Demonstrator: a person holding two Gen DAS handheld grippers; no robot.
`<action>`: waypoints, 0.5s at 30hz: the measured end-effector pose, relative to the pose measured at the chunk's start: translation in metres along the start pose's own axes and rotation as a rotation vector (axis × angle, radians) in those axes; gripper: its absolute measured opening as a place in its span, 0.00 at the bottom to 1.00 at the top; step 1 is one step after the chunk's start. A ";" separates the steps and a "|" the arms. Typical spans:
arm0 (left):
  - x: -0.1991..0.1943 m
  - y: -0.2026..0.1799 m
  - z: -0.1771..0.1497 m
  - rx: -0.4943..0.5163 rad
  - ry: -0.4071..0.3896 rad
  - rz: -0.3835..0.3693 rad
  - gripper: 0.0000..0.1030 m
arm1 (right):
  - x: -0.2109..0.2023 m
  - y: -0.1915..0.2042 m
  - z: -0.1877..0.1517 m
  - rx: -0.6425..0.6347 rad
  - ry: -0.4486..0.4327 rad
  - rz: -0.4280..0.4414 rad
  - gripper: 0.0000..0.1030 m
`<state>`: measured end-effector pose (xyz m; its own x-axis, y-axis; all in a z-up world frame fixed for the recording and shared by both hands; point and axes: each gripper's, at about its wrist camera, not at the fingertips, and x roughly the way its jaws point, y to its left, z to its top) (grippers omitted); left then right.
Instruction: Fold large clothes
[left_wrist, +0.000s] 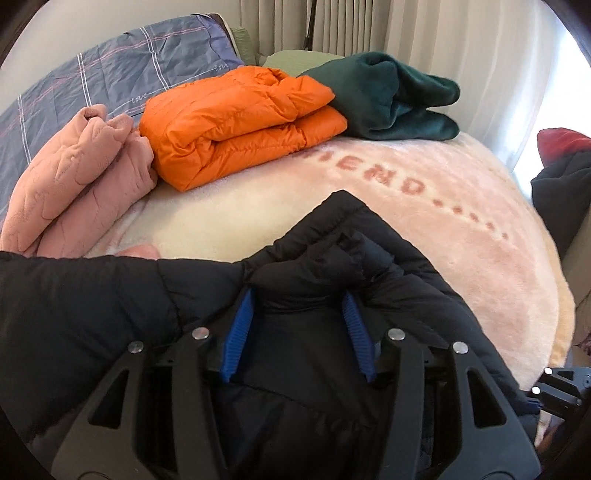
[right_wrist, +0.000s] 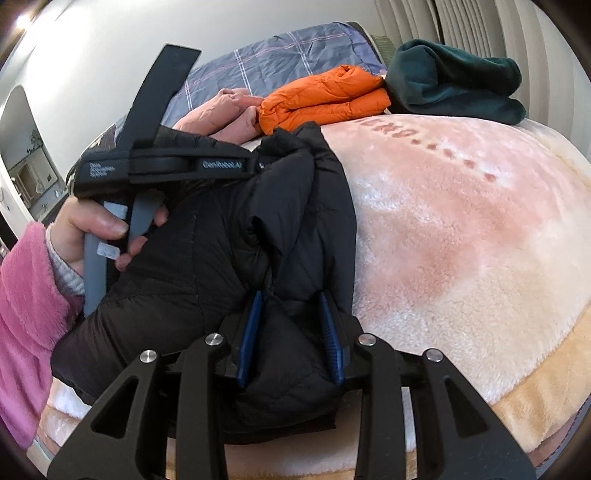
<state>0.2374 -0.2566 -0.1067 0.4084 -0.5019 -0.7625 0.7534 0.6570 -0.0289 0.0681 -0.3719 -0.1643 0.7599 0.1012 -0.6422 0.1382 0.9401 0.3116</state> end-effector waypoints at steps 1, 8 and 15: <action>0.001 -0.001 0.000 0.001 -0.003 0.013 0.51 | -0.002 -0.001 0.001 0.011 -0.003 0.001 0.33; -0.003 -0.004 -0.001 0.001 -0.050 0.086 0.52 | -0.041 -0.002 0.017 0.054 -0.127 0.010 0.40; -0.009 -0.016 -0.004 0.059 -0.116 0.282 0.61 | -0.026 0.034 0.042 -0.142 -0.145 0.005 0.61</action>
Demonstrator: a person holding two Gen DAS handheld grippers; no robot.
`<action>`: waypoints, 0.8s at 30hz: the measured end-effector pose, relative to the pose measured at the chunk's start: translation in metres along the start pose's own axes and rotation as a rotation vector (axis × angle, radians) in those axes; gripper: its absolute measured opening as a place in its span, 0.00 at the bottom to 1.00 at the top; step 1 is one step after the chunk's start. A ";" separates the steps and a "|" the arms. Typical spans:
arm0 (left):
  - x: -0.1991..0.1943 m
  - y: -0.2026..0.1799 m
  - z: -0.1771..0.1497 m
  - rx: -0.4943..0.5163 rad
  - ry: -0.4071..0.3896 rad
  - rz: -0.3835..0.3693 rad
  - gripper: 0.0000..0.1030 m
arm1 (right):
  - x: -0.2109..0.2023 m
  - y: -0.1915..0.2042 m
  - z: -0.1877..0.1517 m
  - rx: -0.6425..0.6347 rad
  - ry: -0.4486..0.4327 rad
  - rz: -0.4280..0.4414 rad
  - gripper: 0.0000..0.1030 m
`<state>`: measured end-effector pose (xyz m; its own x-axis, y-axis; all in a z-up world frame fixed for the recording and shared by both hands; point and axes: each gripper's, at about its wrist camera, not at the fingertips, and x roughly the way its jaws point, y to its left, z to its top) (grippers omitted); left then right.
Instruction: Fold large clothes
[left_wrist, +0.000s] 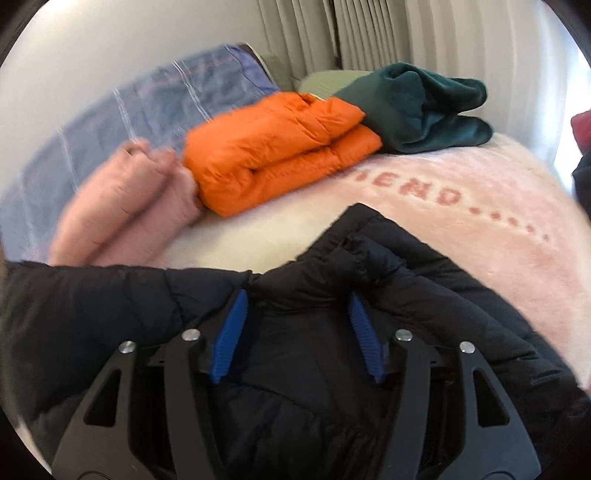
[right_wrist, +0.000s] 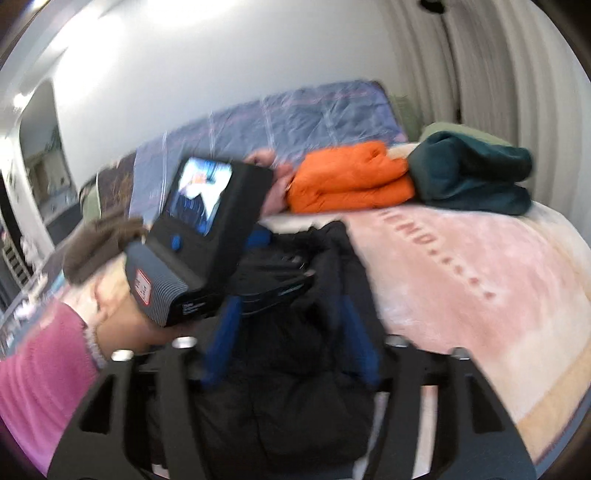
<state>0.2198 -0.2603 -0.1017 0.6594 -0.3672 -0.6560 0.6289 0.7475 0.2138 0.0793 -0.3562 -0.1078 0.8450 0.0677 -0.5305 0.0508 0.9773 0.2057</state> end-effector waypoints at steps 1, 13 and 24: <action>-0.002 -0.001 -0.001 0.010 -0.015 0.048 0.64 | 0.014 0.001 -0.006 -0.011 0.056 -0.001 0.65; -0.018 0.035 0.012 -0.103 0.002 -0.149 0.70 | 0.043 -0.027 -0.035 0.093 0.163 0.031 0.67; -0.059 0.150 -0.002 -0.280 0.029 -0.068 0.26 | 0.047 -0.023 -0.028 0.113 0.146 0.058 0.69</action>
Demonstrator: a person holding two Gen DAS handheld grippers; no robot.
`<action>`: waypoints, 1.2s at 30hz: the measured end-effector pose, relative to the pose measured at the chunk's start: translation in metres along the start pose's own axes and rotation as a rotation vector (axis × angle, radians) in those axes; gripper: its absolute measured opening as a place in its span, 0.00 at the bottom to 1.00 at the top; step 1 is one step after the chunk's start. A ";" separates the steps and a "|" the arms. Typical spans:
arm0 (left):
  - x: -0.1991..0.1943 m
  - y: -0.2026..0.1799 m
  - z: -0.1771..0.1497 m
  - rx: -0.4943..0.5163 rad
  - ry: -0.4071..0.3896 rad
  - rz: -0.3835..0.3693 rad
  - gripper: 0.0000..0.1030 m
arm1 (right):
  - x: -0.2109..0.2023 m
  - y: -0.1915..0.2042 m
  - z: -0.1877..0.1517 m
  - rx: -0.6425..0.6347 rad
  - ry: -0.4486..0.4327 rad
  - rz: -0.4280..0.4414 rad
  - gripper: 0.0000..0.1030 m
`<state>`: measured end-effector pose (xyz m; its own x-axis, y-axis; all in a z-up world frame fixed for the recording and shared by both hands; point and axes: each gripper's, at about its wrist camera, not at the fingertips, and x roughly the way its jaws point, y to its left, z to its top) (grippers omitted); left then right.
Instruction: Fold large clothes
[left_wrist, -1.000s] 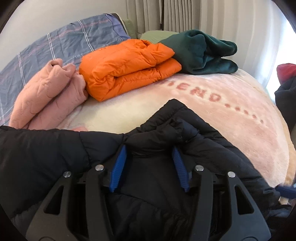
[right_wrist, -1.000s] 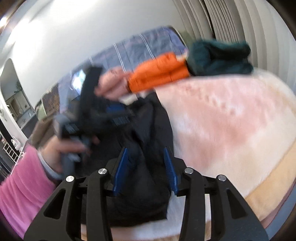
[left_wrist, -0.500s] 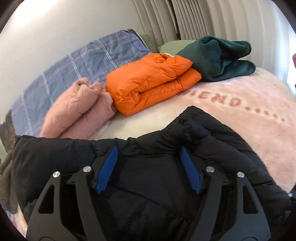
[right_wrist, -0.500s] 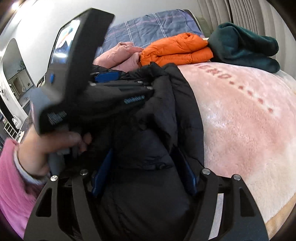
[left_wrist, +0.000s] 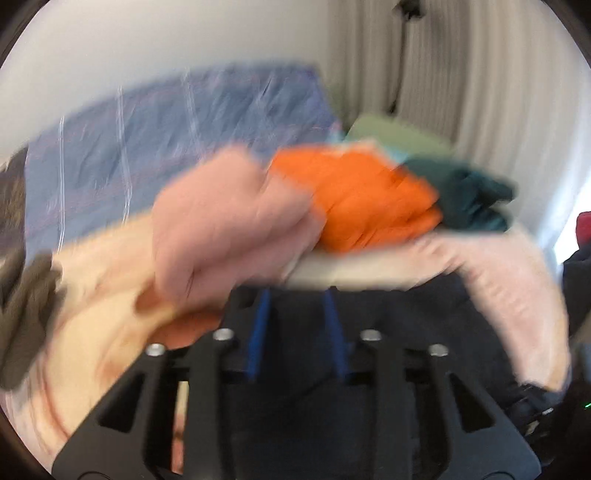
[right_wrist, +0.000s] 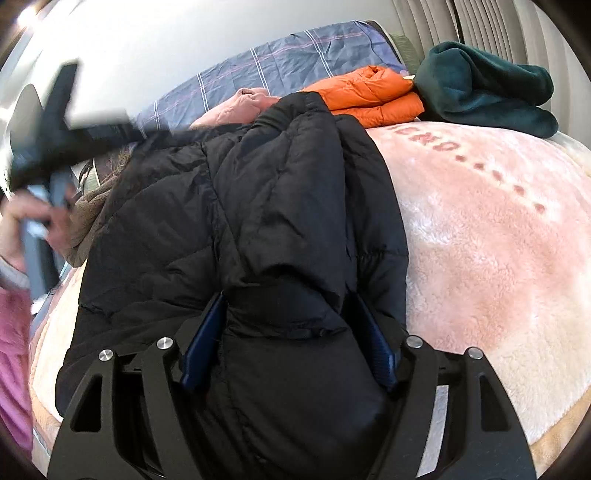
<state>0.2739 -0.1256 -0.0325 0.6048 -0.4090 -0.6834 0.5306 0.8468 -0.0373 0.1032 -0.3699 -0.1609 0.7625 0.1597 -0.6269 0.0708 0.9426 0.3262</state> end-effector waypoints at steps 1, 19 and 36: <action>0.020 0.003 -0.012 -0.001 0.064 -0.015 0.26 | -0.001 0.002 -0.001 -0.003 -0.002 0.002 0.70; 0.065 -0.013 -0.048 0.109 0.072 0.060 0.23 | -0.081 0.050 0.037 -0.191 -0.232 -0.068 0.46; 0.065 -0.012 -0.052 0.108 0.030 0.069 0.24 | 0.018 0.010 0.029 -0.030 0.005 -0.023 0.36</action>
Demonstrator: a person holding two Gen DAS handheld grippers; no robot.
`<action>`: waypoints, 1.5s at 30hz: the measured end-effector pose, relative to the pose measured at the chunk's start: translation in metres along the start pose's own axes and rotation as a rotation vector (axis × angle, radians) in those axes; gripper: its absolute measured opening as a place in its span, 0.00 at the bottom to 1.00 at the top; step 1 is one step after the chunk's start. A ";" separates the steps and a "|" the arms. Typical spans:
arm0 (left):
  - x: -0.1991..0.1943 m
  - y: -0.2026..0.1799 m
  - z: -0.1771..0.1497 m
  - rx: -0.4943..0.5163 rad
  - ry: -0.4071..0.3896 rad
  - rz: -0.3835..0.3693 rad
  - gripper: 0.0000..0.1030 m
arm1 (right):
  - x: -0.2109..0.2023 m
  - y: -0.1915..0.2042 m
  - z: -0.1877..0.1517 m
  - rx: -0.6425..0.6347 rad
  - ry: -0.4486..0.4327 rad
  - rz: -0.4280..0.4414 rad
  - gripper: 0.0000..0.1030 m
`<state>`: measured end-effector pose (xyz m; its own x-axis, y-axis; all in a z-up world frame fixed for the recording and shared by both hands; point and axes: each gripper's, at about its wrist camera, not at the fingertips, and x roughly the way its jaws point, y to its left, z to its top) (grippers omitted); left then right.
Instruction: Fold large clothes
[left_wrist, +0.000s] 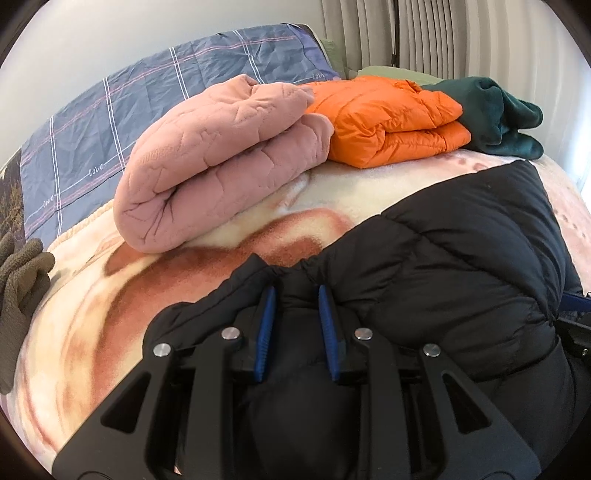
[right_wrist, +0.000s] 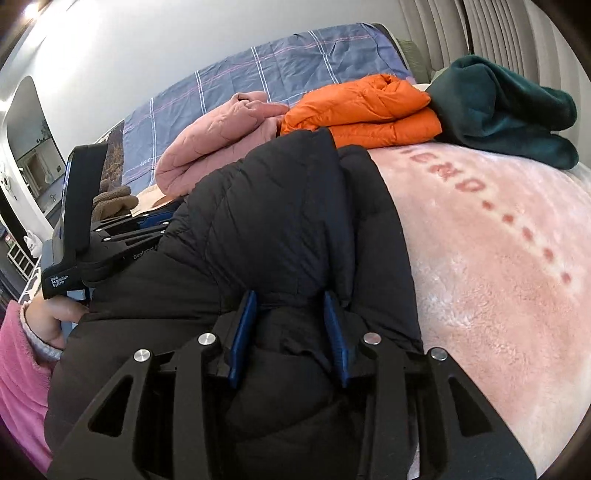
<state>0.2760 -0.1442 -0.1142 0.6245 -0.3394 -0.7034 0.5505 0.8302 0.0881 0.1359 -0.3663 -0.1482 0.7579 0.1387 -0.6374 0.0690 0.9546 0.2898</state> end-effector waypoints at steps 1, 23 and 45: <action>0.000 0.000 0.000 0.000 -0.001 0.001 0.24 | 0.000 0.001 0.000 -0.002 -0.001 -0.002 0.36; -0.081 -0.053 -0.065 0.173 -0.049 -0.045 0.60 | -0.003 0.002 -0.002 -0.031 -0.009 -0.039 0.37; -0.157 -0.033 -0.085 0.109 -0.125 -0.129 0.78 | -0.039 0.000 -0.049 -0.006 0.064 -0.053 0.68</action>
<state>0.1127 -0.0802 -0.0668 0.6050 -0.4978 -0.6215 0.6827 0.7260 0.0832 0.0747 -0.3591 -0.1584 0.7100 0.1043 -0.6964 0.1038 0.9627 0.2500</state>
